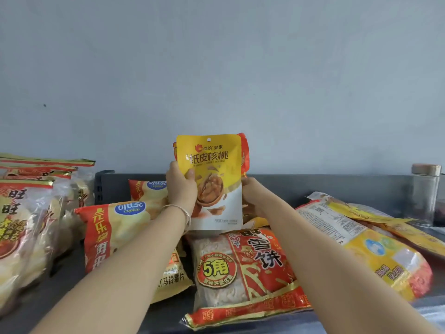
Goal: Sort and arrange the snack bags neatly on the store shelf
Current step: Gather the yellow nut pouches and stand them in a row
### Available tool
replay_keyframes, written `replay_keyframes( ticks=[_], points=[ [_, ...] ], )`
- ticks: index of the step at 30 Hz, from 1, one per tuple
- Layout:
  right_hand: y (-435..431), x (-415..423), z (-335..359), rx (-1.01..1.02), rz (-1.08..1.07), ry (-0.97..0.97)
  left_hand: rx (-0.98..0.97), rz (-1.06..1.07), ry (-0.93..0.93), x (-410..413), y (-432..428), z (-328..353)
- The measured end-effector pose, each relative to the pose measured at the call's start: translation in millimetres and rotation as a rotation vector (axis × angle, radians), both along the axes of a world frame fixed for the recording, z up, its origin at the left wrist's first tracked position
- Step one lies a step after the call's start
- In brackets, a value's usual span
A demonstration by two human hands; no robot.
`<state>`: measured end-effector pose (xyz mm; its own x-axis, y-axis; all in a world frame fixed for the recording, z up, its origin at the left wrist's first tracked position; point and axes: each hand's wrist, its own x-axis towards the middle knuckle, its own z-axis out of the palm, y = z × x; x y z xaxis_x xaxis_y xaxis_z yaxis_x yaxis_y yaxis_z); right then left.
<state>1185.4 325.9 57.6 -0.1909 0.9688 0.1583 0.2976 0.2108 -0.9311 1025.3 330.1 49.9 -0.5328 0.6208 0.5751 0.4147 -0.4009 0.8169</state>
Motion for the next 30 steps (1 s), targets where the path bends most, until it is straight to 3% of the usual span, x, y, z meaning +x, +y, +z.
replay_keyframes(
  ticks=[4, 9, 16, 20, 25, 27, 30],
  points=[
    [-5.3, 11.8, 5.1, -0.092, -0.035, 0.193, -0.097, 0.103, 0.067, 12.1, -0.6, -12.1],
    [-19.3, 14.9, 6.5, 0.028, 0.167, -0.108, -0.052, 0.067, 0.019, 14.7, -5.2, -11.5],
    [-15.0, -2.9, 10.5, 0.210, -0.134, -0.115, 0.027, -0.302, -0.026, 7.7, -5.3, -3.3],
    [-11.9, -0.9, 7.3, 0.343, -0.229, -0.173, -0.008, -0.327, 0.221, 5.1, -3.0, -8.3],
    [-8.0, 3.1, -16.4, 0.189, -0.245, -0.399, -0.264, -0.143, 0.630, 10.2, -5.3, -33.4],
    [-10.6, 2.9, -12.1, 0.165, -0.345, -0.480, -0.329, -0.122, 0.663, 13.2, -7.4, -30.4],
    [-22.9, -6.4, -0.8, 0.398, -0.640, -0.612, -0.399, -0.118, 0.600, 9.3, -8.7, -16.7]
  ],
)
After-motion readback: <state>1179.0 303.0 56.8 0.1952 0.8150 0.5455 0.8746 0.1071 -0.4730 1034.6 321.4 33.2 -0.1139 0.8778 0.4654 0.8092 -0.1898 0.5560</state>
